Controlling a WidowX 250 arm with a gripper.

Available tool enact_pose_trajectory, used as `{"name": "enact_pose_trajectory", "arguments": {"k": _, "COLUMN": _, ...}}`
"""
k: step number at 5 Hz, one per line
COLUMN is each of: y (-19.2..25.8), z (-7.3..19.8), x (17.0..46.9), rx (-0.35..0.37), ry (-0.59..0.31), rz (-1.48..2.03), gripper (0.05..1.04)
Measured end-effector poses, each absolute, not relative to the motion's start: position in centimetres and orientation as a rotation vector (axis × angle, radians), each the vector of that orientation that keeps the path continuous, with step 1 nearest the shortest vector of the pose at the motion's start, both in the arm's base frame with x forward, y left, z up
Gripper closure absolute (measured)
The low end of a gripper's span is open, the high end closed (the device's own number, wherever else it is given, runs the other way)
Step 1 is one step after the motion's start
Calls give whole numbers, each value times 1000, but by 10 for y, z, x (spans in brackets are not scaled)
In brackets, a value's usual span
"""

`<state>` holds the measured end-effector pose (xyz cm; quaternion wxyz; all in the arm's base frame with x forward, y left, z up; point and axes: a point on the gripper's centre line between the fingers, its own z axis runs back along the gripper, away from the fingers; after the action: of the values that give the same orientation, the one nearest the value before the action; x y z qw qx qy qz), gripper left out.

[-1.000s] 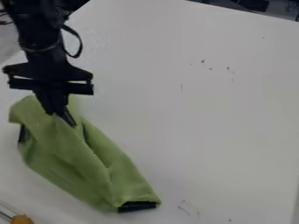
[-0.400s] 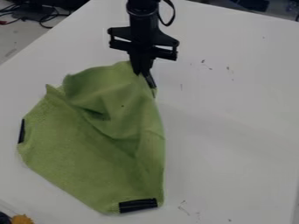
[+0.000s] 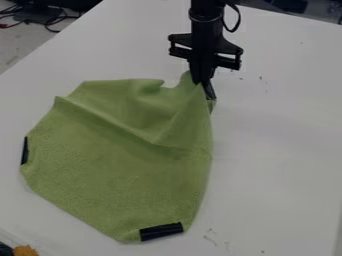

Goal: Unfold the cloth from left bottom to right top

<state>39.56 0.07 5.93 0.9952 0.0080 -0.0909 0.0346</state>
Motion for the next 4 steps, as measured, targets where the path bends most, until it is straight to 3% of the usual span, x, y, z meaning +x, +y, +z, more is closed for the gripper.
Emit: {"name": "enact_pose_trajectory", "arguments": {"k": 4, "y": -45, "z": 27, "x": 410, "rx": -92, "ry": -166, "rz": -11, "gripper": 1028}}
